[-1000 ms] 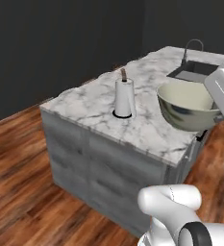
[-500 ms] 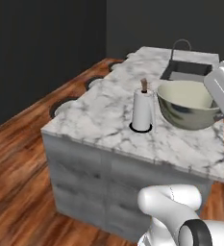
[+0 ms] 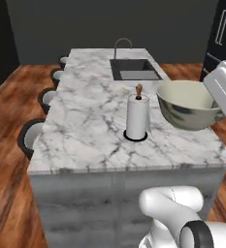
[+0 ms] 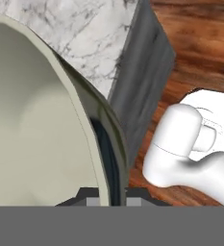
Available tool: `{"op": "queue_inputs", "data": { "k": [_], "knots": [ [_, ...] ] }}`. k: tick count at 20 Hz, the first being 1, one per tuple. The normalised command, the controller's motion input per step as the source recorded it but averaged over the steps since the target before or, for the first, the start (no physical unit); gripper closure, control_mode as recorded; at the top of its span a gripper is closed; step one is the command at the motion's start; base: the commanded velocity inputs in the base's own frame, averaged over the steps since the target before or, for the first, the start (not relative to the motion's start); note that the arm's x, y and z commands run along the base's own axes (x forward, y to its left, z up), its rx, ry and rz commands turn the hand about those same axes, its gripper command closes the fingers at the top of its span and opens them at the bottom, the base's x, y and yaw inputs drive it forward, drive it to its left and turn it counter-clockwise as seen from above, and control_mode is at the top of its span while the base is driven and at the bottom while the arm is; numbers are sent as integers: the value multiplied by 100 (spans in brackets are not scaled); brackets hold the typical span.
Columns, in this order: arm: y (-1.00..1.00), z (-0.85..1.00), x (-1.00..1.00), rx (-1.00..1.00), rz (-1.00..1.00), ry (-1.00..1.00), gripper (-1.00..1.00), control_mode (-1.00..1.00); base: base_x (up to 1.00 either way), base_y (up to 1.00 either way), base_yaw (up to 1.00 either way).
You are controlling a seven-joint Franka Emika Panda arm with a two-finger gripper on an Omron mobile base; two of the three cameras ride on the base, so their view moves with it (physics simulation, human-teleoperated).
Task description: Pick up the bowls from the cabinet and place each bowl in front of a stool on the dining counter.
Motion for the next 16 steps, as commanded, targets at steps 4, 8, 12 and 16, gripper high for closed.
{"op": "queue_inputs", "data": {
  "k": [4,8,12,16],
  "knots": [
    [0,0,0,0,0,0,100,100,8,87,-76],
    [0,0,0,0,0,0,100,100,-4,100,-53],
    [0,0,0,0,0,0,100,100,-34,100,-12],
    [0,0,0,0,0,0,100,100,-2,98,6]
  ]
}}
